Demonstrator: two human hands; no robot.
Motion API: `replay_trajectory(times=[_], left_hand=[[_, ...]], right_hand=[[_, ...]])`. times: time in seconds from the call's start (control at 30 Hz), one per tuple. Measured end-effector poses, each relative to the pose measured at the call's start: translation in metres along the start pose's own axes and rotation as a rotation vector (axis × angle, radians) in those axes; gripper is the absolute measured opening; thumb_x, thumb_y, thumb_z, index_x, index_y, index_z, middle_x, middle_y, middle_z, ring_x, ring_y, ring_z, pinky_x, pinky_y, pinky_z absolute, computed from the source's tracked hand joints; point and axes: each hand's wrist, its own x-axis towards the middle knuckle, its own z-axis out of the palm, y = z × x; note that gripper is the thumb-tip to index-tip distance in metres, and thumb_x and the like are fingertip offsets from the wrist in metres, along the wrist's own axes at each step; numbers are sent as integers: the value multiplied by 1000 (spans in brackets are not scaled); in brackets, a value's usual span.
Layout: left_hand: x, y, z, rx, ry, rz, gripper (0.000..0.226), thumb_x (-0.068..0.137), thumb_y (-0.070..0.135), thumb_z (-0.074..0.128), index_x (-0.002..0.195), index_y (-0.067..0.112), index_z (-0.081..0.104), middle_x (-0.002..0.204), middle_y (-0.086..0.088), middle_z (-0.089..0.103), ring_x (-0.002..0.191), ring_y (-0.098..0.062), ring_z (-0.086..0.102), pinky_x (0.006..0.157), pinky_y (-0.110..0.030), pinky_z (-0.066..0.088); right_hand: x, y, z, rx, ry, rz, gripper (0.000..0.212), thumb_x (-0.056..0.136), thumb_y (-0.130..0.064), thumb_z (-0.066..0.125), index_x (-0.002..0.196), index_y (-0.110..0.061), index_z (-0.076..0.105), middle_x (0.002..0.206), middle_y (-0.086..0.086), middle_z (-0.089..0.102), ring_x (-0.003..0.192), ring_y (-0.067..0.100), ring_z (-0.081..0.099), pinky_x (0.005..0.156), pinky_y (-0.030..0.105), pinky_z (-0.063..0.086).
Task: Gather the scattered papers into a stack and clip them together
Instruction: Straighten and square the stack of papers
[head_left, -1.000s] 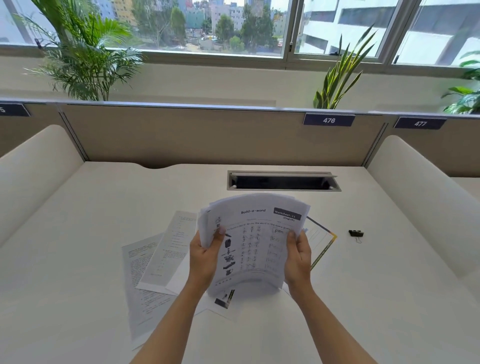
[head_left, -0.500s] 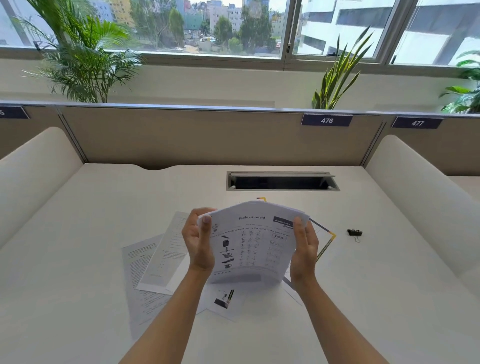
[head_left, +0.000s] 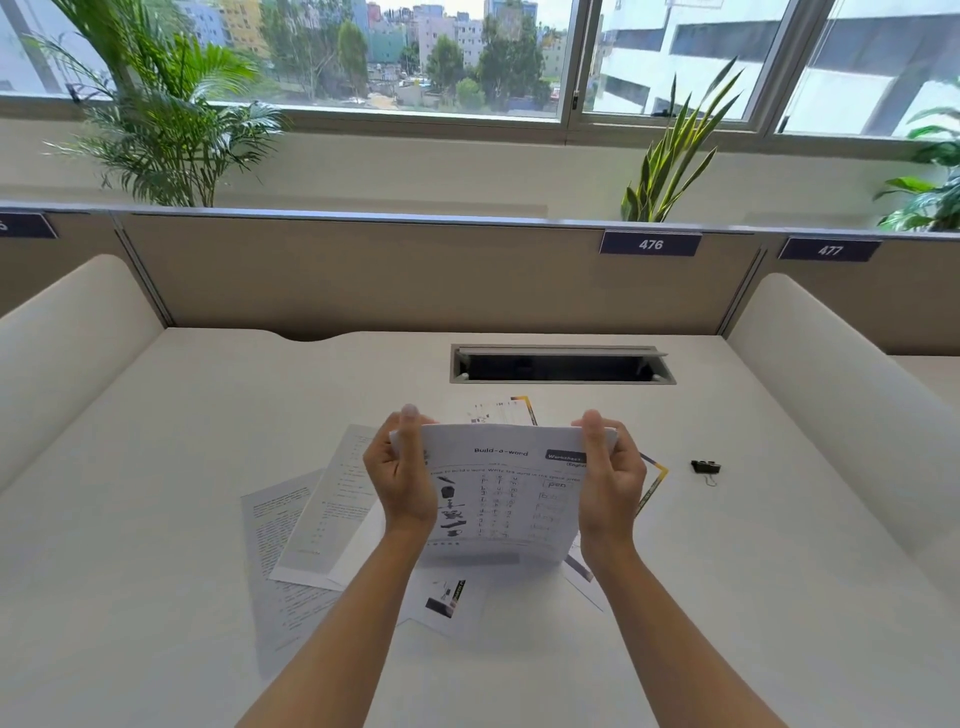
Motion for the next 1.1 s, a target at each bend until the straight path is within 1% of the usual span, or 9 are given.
replay_trajectory(times=[0.1,0.23,0.3,0.47,0.53,0.67,0.8,1.0,1.1], left_hand=[[-2,3,-4,-39,-58,7,51,75,74,49,79,24,55,69,15,62,59,-10,63,45,-15,46],[-17,-16,-22,17,-116,-11,79,67,76,56,91,1,52,77,13,62,66,-11,63,48,-18,51],[-31,-37,-36,105,-131,-99,84,62,75,64,99,0,60,86,-2,67,77,-21,66,55,-23,56],[-55,-74,-59,297,-238,-336,39,66,53,77,99,35,65,96,1,72,91,-23,69,70,-40,61],[-56,-73,-56,298,-227,-345,22,76,32,75,95,35,64,93,4,71,88,-23,68,68,-34,60],[-51,-61,-46,266,-189,-322,19,80,12,71,97,19,65,91,3,69,82,-18,67,59,-20,56],[-60,-68,-51,263,-202,-381,16,81,19,71,94,25,66,90,7,71,79,-8,68,59,-20,55],[-64,-91,-62,398,-273,-459,8,84,33,67,91,36,64,86,12,72,83,-10,69,67,-28,57],[-52,-94,-57,442,-290,-477,37,77,53,68,102,27,67,90,9,73,80,-5,70,70,-36,59]], right_hand=[[-2,-2,-4,23,-57,-26,32,89,-41,49,87,-10,54,70,-10,60,63,4,60,52,18,48],[-13,21,-19,27,-175,-6,22,88,-33,60,98,-14,56,85,-7,64,77,4,63,60,21,53],[-19,44,-30,-41,-205,68,27,83,-32,64,106,-20,58,95,-7,68,89,3,64,67,23,56],[-23,101,-53,-361,-360,223,17,96,-19,52,104,-32,60,105,-9,65,106,24,60,89,43,53],[-23,108,-54,-379,-344,242,19,98,-16,47,102,-26,62,103,-9,63,107,29,58,90,45,51],[-23,104,-47,-313,-276,256,20,98,-18,48,96,-32,63,104,-4,66,101,21,61,85,39,53],[-30,109,-48,-410,-309,272,20,99,-14,45,105,-23,62,101,-12,64,97,9,59,76,17,45],[-28,117,-48,-488,-325,288,22,100,-13,44,106,-22,62,103,-5,67,99,16,61,81,30,49],[-21,113,-44,-510,-319,272,22,100,-14,44,104,-29,60,99,-14,65,95,11,61,74,25,48]])
